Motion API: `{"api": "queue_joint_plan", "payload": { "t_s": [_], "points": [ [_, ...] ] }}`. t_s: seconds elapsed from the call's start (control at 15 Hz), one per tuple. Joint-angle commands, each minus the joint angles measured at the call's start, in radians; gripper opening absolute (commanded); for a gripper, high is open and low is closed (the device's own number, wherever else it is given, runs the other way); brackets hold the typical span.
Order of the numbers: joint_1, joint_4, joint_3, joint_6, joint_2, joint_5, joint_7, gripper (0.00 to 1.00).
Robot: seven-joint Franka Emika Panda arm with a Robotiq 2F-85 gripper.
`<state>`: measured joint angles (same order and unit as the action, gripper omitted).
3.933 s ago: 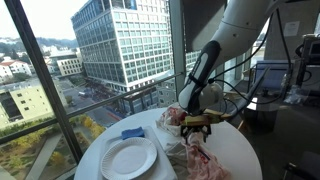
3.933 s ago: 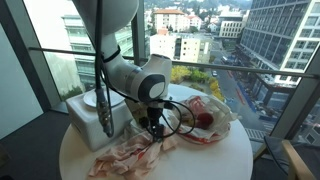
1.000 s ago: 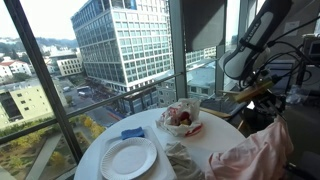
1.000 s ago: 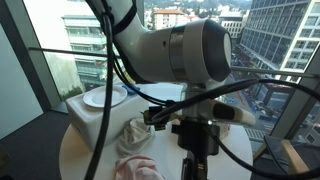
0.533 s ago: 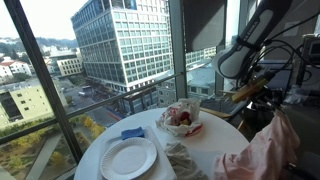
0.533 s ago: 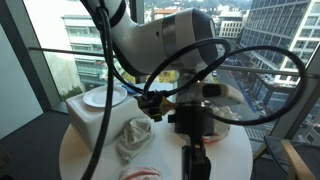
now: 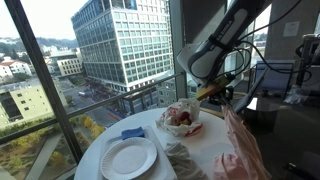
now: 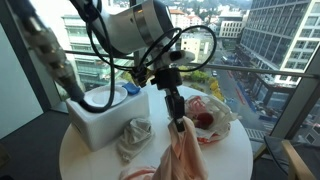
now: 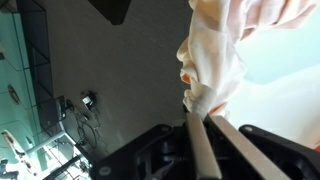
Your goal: Unfold the peach t-shirt.
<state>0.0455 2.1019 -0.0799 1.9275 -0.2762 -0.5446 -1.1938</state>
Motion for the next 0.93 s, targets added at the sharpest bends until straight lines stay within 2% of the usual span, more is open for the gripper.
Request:
{"api": "queue_joint_plan", "payload": {
  "t_s": [0.0,0.27,0.53,0.73,0.8,0.87],
  "points": [
    [0.007,-0.127,0.015,0.096,-0.100,0.039,0.019,0.02],
    [0.031,-0.185,-0.024,0.153,-0.177,-0.030,0.006,0.02],
    [0.038,-0.218,-0.084,0.153,-0.228,-0.167,-0.009,0.02],
    [0.025,-0.263,-0.103,0.172,-0.271,-0.266,-0.007,0.02],
    [0.018,-0.277,-0.105,0.186,-0.287,-0.287,-0.006,0.05],
    [0.012,-0.292,-0.107,0.197,-0.305,-0.301,-0.013,0.31]
  ]
}}
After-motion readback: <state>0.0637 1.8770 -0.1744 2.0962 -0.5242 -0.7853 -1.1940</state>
